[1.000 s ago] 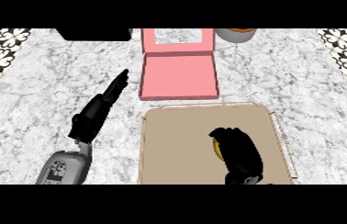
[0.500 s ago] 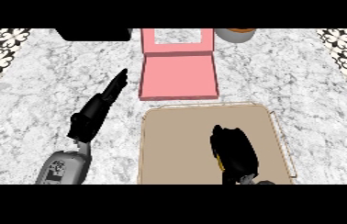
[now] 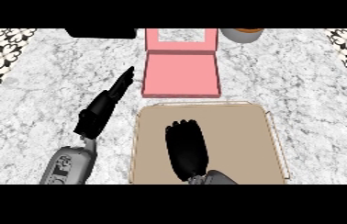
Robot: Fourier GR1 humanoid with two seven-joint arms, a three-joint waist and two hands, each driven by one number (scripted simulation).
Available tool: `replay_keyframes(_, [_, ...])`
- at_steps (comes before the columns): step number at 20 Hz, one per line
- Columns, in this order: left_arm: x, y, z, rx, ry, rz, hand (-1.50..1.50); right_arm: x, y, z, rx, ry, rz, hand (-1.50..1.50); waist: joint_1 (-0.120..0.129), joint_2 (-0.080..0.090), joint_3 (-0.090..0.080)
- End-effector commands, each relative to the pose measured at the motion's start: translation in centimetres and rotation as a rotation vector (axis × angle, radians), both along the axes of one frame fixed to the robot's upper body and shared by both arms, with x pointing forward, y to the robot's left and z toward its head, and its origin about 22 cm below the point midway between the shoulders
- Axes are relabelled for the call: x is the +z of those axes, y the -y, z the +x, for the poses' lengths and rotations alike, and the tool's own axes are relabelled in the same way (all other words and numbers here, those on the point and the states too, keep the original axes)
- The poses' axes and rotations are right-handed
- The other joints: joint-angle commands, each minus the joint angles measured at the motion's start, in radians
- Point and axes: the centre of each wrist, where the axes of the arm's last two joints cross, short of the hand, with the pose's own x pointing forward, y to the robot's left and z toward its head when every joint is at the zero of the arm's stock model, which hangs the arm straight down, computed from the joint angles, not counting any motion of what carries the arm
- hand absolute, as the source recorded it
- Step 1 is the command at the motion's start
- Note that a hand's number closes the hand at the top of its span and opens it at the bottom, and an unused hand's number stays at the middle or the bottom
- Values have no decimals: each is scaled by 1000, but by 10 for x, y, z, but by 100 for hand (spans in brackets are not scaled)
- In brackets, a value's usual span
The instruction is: Pick the lemon from the tray and place it in the cardboard box
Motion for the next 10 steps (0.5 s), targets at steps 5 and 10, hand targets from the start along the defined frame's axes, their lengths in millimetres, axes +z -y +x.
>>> replay_keyframes(5, [-12,-1,1,3,-6,-7,0,63,-49,-24,20,204,101,150,-5,0,4])
replay_keyframes(10, [-8,9,-13,17,6,6,0,109,-51,-52,83,232,187,150,-10,-4,4])
